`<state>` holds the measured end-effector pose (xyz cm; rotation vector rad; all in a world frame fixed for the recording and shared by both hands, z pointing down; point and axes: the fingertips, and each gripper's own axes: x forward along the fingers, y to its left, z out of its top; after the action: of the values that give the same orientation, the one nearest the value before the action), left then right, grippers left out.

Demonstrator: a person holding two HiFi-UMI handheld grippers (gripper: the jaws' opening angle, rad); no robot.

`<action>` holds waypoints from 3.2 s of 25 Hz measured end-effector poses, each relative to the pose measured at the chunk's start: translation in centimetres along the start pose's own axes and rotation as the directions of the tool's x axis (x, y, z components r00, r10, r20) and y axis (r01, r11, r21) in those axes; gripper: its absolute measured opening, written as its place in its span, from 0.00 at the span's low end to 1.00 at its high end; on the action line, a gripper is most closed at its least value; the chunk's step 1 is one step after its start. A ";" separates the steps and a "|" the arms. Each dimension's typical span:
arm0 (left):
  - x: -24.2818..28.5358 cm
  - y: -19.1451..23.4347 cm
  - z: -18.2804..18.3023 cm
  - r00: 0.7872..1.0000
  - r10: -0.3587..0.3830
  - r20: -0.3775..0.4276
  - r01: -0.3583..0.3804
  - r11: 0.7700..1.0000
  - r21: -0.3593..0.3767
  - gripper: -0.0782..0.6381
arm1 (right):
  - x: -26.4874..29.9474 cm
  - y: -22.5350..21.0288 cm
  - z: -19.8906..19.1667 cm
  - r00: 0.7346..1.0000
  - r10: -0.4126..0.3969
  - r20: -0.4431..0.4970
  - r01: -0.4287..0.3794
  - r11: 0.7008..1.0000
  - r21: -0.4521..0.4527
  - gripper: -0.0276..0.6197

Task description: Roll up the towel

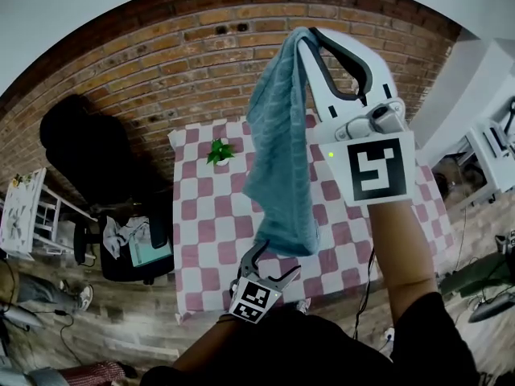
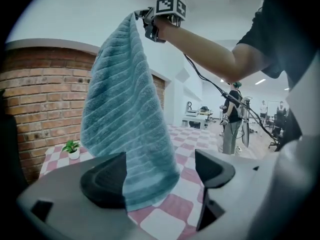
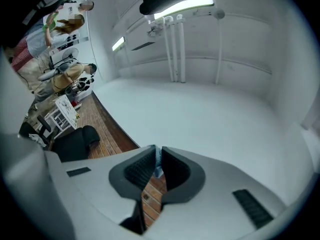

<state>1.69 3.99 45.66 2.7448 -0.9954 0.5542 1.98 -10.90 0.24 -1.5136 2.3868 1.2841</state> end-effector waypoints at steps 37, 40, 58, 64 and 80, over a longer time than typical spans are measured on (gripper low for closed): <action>7.4 -3.1 -5.1 0.973 -0.039 -0.226 0.069 0.989 0.128 0.69 | -24.5 -14.5 -37.5 0.661 -0.202 -0.723 0.152 0.979 -0.136 0.10; 8.6 -3.6 -5.4 0.969 -0.048 -0.241 0.079 0.990 0.118 0.69 | -27.9 -14.4 -40.3 0.608 -0.196 -0.769 0.153 0.980 -0.129 0.10; 14.8 -4.2 -11.2 0.900 0.062 -0.432 0.113 0.923 0.367 0.39 | -39.6 -12.5 -48.8 0.465 -0.128 -0.876 0.156 0.986 -0.062 0.10; 15.3 -3.0 -11.0 0.883 0.147 -0.446 0.064 0.903 0.426 0.12 | -40.6 -12.2 -49.2 0.467 -0.115 -0.877 0.149 0.988 -0.050 0.10; 11.5 1.4 -2.2 0.944 0.195 -0.267 -0.155 0.974 0.164 0.13 | -39.0 -12.3 -48.2 0.550 -0.093 -0.830 0.139 0.990 -0.019 0.10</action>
<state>8.32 -3.14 52.33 2.6036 -1.1729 1.0506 49.90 -16.02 41.14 -2.6610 2.6212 0.4535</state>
